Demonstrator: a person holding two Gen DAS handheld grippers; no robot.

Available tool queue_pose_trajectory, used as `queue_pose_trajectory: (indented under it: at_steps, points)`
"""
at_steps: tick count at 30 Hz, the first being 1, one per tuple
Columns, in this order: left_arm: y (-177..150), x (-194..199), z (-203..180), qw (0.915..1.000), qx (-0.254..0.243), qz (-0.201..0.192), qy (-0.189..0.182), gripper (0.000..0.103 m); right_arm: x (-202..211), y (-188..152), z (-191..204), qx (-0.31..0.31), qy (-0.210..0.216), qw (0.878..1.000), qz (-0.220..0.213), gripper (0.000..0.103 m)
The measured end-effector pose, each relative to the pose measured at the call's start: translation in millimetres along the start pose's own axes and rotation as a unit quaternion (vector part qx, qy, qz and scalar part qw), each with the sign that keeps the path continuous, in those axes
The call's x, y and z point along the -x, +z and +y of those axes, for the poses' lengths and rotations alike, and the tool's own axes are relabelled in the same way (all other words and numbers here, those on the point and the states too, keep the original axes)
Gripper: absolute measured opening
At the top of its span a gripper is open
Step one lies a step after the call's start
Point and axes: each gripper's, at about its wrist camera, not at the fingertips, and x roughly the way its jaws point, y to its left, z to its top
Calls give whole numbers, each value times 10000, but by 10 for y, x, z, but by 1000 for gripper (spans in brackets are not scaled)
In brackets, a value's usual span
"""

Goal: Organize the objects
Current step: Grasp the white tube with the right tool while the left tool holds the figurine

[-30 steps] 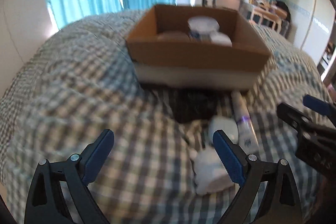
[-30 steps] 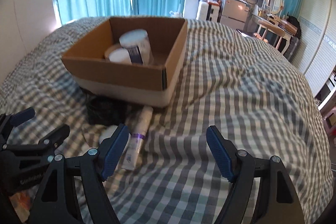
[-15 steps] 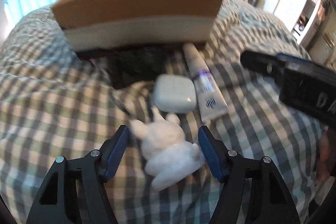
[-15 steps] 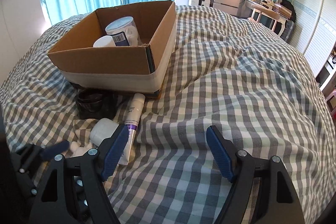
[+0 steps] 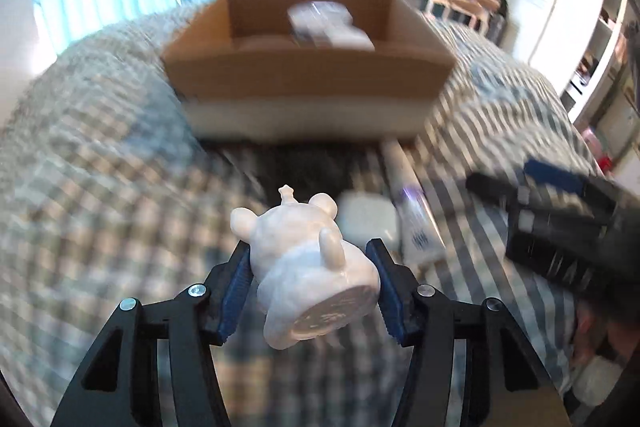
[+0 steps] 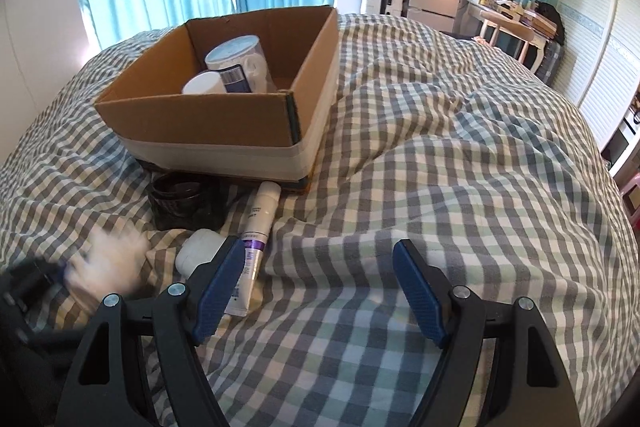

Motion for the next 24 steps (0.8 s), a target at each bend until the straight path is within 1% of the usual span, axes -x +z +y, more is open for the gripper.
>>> queue_pose_trajectory:
  at_steps: [2,5,6,7,9,10,12,13,16,17,18,22,24]
  points:
    - [116,31,86,9997,-41,-124,220,58,-46,32,67,132,25,9999,88,76]
    - [244,-37,236,9990,-62,-235,375,58,-125,84,147,241,93,9995,190,67]
    - [272,-70,258,9988,-65,-255,419,58,-159,105,171,253,90,9994,217,62]
    - [261,-100,286,9986,-37,-265,456,58,-200,130,195,258,94,9993,242,60]
    - [242,-200,306,9987,-17,-231,450,58,-315,187,263,269,179,9989,346,54]
    - [219,-260,325,9987,-22,-182,465,58,-366,201,288,270,201,9987,392,53]
    - [187,-349,360,9988,-7,-90,477,58,-493,235,346,301,204,9979,529,45]
    - [191,-402,362,9989,27,-54,461,58,-568,243,376,313,187,9975,610,43]
    - [176,-471,439,9993,174,40,336,58,-745,223,399,209,174,9959,858,40]
    - [163,-494,450,9993,197,59,297,58,-800,212,404,198,158,9953,935,37]
    - [156,-500,464,9994,212,74,263,58,-848,203,417,212,130,9947,1002,36]
    - [126,-528,461,9996,173,105,216,58,-965,199,454,249,-25,9932,1134,32]
    - [113,-539,450,9997,119,101,209,58,-971,192,442,158,-71,9938,1101,26]
